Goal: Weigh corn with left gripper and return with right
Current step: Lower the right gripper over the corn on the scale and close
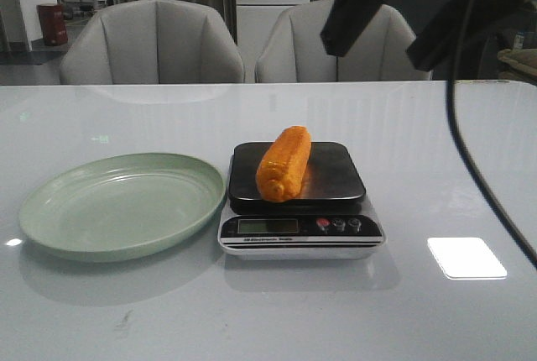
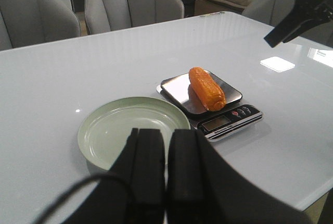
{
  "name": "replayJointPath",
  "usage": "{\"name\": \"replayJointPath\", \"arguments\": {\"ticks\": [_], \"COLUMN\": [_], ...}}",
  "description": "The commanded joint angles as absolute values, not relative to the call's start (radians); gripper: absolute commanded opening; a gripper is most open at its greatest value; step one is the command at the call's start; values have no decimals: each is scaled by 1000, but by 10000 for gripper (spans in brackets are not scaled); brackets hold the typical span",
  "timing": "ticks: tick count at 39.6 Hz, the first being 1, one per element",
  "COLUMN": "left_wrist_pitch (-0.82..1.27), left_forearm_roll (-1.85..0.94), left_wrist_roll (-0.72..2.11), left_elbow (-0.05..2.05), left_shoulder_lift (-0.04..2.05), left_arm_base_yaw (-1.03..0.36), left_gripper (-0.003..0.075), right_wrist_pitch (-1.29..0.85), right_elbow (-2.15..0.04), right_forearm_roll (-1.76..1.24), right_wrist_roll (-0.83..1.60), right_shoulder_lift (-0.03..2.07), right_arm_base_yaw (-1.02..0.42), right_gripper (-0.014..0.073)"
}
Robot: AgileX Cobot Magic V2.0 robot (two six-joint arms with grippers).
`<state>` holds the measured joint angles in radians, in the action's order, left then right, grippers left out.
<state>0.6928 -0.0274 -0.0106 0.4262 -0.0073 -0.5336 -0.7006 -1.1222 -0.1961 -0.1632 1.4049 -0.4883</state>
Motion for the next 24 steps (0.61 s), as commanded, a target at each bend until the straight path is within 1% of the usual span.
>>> {"name": "replayJointPath", "arguments": {"ticks": [1, 7, 13, 24], "left_wrist_pitch": [612, 612, 612, 612], "left_forearm_roll": [-28, -28, -28, -28], "left_wrist_roll": [-12, -12, -12, -12], "left_elbow": [448, 448, 448, 448], "left_shoulder_lift": [-25, -25, -25, -25], "left_arm_base_yaw": [-534, -534, -534, -534], "left_gripper": [113, 113, 113, 113], "right_wrist_pitch": [-703, -753, -798, -815], "right_elbow": [-1239, -1347, -1438, -1519], "right_forearm_roll": [-201, -180, -82, 95], "right_wrist_roll": [-196, -294, -423, -701], "right_shoulder_lift": [1454, 1566, 1672, 1801], "right_arm_base_yaw": [-489, -493, -539, -622], "right_gripper": [598, 598, 598, 598]}}
